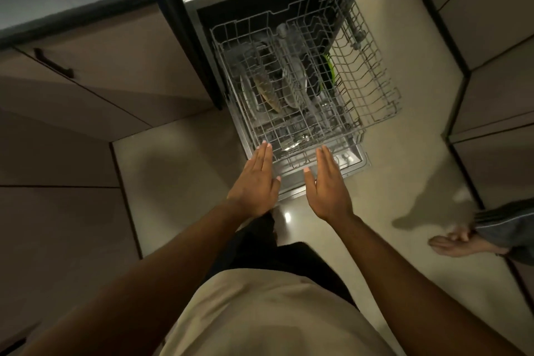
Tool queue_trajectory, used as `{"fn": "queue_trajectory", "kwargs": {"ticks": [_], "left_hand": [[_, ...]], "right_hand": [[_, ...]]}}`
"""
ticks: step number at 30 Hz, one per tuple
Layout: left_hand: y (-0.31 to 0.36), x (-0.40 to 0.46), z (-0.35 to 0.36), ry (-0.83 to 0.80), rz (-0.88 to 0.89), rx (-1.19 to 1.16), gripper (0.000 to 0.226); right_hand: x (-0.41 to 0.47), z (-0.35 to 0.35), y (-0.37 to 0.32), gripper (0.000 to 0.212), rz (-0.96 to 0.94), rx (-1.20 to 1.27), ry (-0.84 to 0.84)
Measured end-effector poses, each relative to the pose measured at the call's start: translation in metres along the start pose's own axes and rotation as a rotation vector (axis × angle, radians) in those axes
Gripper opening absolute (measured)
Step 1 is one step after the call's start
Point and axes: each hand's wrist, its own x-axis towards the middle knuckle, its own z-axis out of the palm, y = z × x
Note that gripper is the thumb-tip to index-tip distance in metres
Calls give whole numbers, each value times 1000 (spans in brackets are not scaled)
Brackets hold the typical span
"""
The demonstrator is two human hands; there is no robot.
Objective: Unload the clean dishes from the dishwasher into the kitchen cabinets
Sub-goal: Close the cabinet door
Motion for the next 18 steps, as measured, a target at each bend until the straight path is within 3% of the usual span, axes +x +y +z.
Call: {"fn": "queue_trajectory", "kwargs": {"ticks": [9,18], "left_hand": [[14,34,7,14,-69,-33,74],[47,59,33,99,-256,-77,74]], "right_hand": [[36,-18,26,69,22,-62,-42],[81,-46,85,63,-116,-141,-248]]}}
